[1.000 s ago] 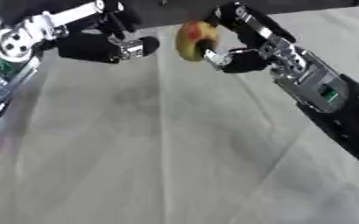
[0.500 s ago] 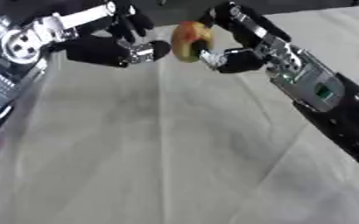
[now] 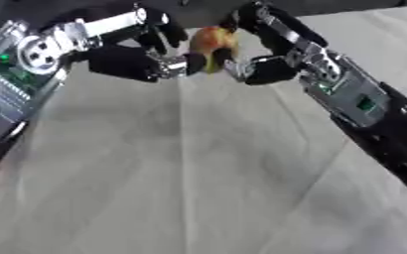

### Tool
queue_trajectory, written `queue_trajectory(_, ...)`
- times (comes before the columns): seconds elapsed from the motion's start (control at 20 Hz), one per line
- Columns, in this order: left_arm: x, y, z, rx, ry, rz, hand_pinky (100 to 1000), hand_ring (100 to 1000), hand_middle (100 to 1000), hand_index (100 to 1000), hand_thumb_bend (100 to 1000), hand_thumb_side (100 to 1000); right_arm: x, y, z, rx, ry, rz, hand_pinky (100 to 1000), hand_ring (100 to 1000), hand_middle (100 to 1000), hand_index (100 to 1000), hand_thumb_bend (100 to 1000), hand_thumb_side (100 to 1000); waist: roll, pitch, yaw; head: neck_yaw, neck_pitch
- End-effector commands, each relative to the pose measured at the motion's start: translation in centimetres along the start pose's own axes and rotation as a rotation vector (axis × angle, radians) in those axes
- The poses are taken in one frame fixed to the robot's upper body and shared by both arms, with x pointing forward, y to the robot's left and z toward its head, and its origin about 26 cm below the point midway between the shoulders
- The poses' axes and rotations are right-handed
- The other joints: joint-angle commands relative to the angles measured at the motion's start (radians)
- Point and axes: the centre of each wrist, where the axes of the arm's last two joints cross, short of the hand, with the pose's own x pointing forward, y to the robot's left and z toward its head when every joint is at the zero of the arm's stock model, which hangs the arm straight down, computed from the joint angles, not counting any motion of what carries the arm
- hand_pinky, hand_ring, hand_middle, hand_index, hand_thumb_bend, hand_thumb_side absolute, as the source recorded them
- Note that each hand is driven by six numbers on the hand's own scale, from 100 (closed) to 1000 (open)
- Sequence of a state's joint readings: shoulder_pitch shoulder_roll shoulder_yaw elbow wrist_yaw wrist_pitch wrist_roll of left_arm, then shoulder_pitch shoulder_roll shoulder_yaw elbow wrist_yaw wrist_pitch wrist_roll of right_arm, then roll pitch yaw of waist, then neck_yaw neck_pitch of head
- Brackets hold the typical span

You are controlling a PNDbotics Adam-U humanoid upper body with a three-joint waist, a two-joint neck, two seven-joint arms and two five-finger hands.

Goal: Pick up the objects with one hand, pass them to the other hand, and then place them into the box on the other side of the table.

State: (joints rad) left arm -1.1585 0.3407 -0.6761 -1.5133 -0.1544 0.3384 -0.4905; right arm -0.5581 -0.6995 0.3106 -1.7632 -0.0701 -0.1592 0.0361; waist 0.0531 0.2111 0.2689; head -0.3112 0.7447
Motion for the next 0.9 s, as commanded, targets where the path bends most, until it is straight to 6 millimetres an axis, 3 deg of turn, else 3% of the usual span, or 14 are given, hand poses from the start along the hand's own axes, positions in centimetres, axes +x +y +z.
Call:
queue_trajectory(0.05, 0.8, 0.9, 0.4, -0.002, -0.032, -0.026, 852, 750, 741, 825, 449, 726, 0.9, -0.8, -0.5, -0.003, -0.04, 0.038, 902, 571, 409, 549, 100, 100, 0.011, -0.001, 0.0, -0.002, -0.012)
queue_trajectory(0.65, 0.9, 0.5, -0.6, -0.009, -0.018, -0.047, 848, 749, 741, 829, 417, 720, 1.8, -0.3, -0.7, 0.023, -0.08, 0.008, 901, 580, 407, 547, 100, 100, 0.01, 0.002, -0.003, 0.005, -0.018)
queue_trajectory(0.9, 1.0, 0.5, -0.7, 0.026, 0.001, -0.063, 849, 750, 743, 837, 452, 699, 2.0, -0.3, -0.6, 0.03, -0.084, 0.004, 900, 580, 406, 546, 100, 100, 0.01, 0.003, -0.003, 0.004, -0.02)
